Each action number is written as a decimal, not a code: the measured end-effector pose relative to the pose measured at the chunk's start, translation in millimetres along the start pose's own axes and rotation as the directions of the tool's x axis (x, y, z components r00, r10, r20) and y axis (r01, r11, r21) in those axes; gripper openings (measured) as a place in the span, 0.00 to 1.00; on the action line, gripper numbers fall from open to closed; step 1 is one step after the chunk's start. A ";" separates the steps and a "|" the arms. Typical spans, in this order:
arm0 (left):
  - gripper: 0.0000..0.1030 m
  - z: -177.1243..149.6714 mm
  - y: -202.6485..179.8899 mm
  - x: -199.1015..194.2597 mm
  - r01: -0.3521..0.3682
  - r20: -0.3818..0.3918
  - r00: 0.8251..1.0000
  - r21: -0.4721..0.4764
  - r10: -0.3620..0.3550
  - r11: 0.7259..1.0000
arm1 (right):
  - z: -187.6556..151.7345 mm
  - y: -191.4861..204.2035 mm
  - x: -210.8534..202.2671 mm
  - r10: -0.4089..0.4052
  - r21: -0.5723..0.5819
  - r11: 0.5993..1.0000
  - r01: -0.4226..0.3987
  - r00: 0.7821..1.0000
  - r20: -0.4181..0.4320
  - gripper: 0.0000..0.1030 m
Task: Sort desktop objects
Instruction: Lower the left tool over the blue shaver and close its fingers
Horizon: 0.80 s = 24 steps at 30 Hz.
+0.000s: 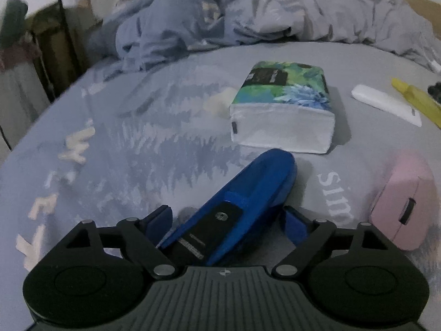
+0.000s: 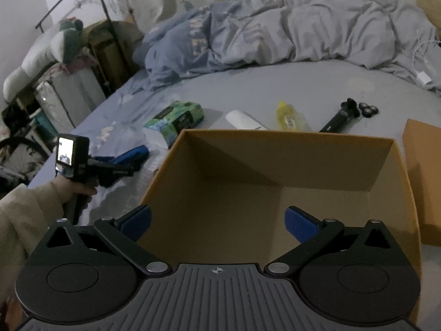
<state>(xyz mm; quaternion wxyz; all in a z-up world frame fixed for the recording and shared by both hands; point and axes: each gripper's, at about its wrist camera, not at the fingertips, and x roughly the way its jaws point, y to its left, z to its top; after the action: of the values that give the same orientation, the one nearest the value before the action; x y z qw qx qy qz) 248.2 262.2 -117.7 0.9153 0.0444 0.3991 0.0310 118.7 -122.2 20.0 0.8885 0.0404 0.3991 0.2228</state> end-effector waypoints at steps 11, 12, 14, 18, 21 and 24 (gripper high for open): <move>0.62 -10.2 -2.2 -9.2 0.006 0.006 1.000 -0.017 -0.006 1.000 | -2.6 5.4 -4.8 0.015 -0.003 1.000 -0.015 1.000 0.005 1.00; 0.60 -10.7 -3.2 -10.9 0.005 0.004 1.000 -0.012 -0.005 1.000 | -3.2 5.8 -6.4 0.018 -0.003 1.000 -0.018 1.000 0.008 1.00; 0.55 -12.9 -5.9 -14.4 0.002 0.002 1.000 -0.004 -0.002 1.000 | -4.4 6.6 -9.7 0.024 -0.001 1.000 -0.024 1.000 0.013 1.00; 0.50 -15.0 -12.5 -20.8 -0.012 -0.006 1.000 0.011 0.012 1.000 | -6.8 8.2 -16.3 0.036 0.001 0.999 -0.036 0.999 0.024 1.00; 0.49 -14.9 -15.5 -24.0 -0.025 -0.019 0.999 0.005 0.025 1.000 | -5.0 8.6 -21.0 0.042 0.008 0.999 -0.042 0.999 0.028 1.00; 0.49 -15.9 -17.3 -28.2 -0.035 -0.032 0.999 -0.013 0.035 0.999 | -5.8 8.0 -28.9 0.039 0.009 0.999 -0.039 0.999 0.037 1.00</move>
<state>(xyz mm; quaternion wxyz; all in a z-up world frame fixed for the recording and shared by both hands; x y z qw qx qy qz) 217.8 243.3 -109.8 0.9084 0.0445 0.4126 0.0504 94.8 -127.9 38.0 0.8910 0.0565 0.3828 0.2373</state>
